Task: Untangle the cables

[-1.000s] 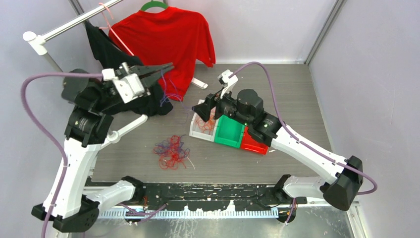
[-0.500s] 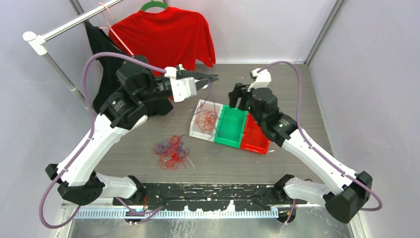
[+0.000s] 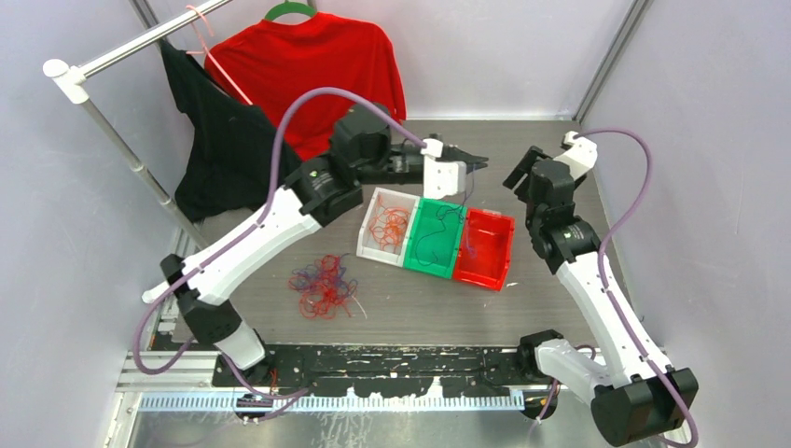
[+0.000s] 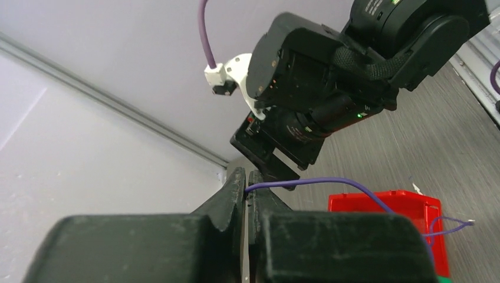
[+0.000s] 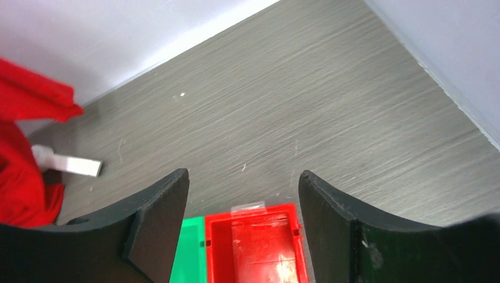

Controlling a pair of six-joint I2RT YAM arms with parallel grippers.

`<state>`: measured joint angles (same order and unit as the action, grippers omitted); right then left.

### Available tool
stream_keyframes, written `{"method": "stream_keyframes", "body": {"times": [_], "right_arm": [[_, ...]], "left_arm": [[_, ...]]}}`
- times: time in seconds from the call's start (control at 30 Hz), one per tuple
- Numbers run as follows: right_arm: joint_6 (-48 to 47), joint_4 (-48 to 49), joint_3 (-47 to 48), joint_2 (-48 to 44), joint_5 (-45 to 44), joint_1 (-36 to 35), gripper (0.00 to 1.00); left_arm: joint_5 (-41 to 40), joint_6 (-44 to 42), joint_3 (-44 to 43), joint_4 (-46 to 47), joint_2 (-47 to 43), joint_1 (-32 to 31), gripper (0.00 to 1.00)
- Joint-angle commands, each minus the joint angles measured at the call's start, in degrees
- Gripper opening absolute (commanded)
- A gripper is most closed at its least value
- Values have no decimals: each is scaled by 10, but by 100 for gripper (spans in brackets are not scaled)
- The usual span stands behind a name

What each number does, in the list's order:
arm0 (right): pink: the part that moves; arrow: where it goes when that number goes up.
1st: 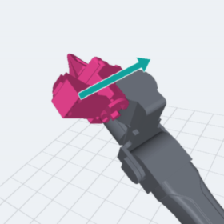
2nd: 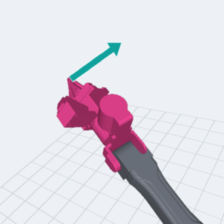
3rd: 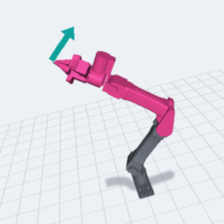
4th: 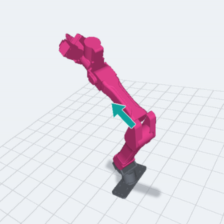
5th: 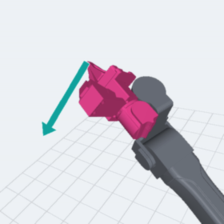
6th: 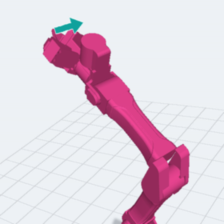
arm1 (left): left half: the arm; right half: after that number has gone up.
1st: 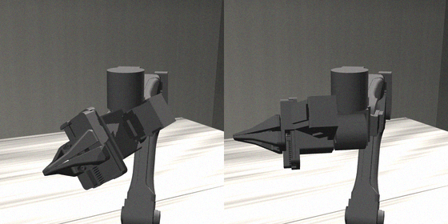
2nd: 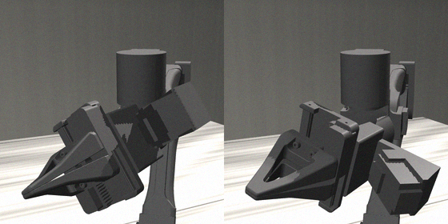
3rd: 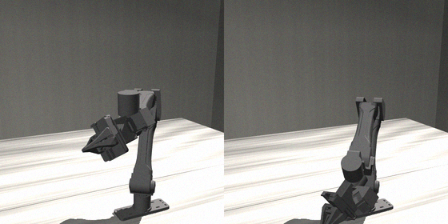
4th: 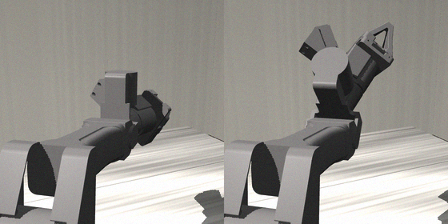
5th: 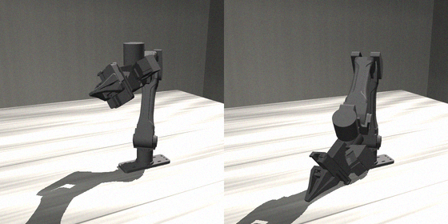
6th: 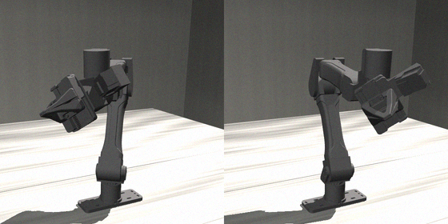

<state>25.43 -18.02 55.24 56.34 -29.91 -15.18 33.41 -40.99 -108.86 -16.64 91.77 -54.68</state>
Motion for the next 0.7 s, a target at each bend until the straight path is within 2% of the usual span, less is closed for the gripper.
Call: {"method": "stream_keyframes", "body": {"times": [0.0,0.23,0.4,0.67], "right_arm": [[36,14,-14,-11,12,43,73],[67,22,-43,19,33,80,73],[105,34,-72,61,63,100,72],[129,53,-102,71,91,104,71]], "left_arm": [[-17,0,-30,91,29,-7,0],[-9,1,-79,108,87,-9,0],[-2,-6,-97,116,103,-13,0],[4,-13,-116,122,112,-22,0]]}}
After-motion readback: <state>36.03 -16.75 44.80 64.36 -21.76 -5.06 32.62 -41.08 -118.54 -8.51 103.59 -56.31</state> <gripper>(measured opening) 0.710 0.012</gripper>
